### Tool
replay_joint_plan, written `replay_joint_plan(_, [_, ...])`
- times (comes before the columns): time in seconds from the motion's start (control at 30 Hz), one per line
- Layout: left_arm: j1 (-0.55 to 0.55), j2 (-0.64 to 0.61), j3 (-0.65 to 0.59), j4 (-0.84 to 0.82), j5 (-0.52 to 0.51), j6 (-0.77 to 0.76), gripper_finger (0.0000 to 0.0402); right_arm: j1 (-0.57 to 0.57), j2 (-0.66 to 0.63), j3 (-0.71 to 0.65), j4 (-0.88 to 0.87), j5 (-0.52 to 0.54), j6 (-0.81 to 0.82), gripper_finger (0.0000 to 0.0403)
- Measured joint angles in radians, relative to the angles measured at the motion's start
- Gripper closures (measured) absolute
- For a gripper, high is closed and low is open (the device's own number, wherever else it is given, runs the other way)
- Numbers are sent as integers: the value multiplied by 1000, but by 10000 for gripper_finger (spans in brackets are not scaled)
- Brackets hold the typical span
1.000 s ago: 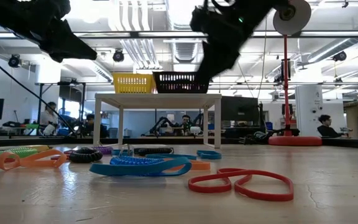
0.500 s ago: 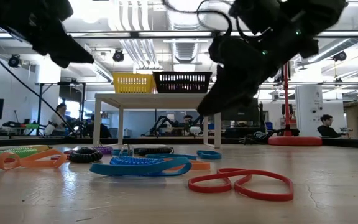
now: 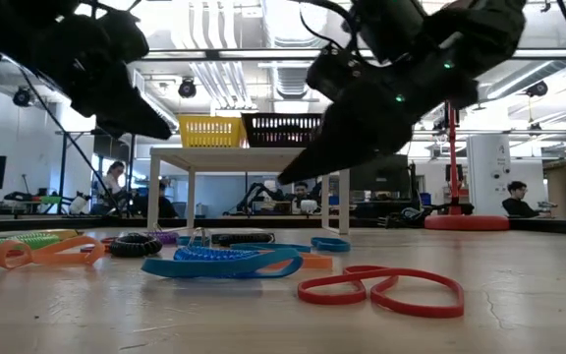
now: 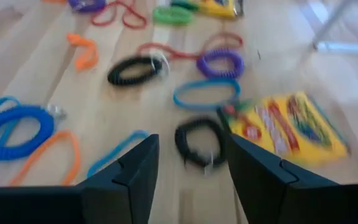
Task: Pick & Place Office Desk Supplies
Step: Put the black spring keychain into the black bin
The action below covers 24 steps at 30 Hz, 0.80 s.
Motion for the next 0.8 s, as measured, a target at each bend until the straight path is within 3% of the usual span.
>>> replay_joint_plan(0.17, [-42,39,-1,13,4,-92,305,-24,94,110,-52,-102,-99,228])
replay_joint_plan(0.5, [-101,43,0,47,-12,-135,305,-59,229,355,-429,-219,-224,270])
replay_joint_plan(0.8, [-106,44,0,73,-15,-143,305,-86,243,368,-467,-266,-245,313])
